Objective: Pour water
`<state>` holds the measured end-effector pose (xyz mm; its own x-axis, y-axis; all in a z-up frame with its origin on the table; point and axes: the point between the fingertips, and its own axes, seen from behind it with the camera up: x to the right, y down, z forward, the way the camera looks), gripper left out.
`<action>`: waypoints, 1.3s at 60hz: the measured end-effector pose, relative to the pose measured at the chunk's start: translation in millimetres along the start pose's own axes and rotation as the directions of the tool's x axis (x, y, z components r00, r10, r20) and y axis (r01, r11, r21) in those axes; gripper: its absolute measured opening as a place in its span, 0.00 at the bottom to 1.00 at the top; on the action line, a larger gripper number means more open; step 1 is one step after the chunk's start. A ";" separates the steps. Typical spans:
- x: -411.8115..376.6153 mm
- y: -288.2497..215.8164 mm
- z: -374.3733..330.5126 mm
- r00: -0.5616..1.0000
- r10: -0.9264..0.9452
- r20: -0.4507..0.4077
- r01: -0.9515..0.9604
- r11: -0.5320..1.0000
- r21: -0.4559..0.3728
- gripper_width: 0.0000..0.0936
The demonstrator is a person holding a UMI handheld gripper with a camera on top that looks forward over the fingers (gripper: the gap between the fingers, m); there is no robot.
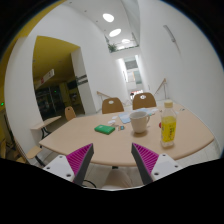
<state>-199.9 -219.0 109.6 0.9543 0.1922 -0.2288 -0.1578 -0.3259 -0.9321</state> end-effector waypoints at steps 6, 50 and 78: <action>9.3 -0.7 -13.1 1.000 -0.015 -0.019 0.015 1.000 0.013 0.89; 235.7 -62.8 119.0 0.949 -0.107 -0.296 0.145 0.984 0.108 0.82; 266.7 -144.0 156.7 0.597 -0.658 -0.459 0.702 0.705 -0.099 0.41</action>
<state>37.6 24.2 138.8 0.7897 -0.0955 0.6060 0.5839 -0.1860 -0.7902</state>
